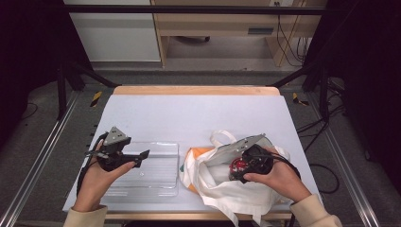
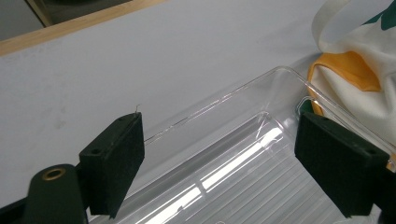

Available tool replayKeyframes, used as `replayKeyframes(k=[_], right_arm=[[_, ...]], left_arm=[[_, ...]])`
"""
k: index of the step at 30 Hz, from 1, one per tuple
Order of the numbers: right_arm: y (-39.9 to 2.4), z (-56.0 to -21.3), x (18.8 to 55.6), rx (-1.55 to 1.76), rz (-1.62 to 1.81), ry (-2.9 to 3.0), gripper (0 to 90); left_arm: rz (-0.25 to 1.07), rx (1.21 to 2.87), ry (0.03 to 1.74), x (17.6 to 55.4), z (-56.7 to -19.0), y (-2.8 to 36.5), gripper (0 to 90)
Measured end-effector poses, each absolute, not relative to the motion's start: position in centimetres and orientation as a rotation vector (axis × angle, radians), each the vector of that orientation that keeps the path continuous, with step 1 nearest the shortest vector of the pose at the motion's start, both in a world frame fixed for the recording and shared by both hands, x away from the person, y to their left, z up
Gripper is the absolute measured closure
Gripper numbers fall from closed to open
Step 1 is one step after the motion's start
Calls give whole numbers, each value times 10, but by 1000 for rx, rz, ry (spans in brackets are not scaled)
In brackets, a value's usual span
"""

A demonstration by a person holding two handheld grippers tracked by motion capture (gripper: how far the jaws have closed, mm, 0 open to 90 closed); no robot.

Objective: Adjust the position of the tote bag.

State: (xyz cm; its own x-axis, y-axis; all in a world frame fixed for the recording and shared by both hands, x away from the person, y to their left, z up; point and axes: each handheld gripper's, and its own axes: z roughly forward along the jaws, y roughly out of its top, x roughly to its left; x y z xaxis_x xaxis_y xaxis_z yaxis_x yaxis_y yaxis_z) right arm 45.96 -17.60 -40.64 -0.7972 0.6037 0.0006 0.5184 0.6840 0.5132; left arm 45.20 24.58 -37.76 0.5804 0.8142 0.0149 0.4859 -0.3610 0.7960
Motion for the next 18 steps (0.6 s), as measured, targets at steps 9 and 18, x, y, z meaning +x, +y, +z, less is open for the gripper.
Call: replayKeyframes(k=[9,18], right_arm=[[-171,-413,464,924,725,2751,207],[-172,-414,463,922,723,2739,254]], left_arm=[[528,2034,1032,452,-378,245,162],[527,2033,1034,452,-379,245,162]])
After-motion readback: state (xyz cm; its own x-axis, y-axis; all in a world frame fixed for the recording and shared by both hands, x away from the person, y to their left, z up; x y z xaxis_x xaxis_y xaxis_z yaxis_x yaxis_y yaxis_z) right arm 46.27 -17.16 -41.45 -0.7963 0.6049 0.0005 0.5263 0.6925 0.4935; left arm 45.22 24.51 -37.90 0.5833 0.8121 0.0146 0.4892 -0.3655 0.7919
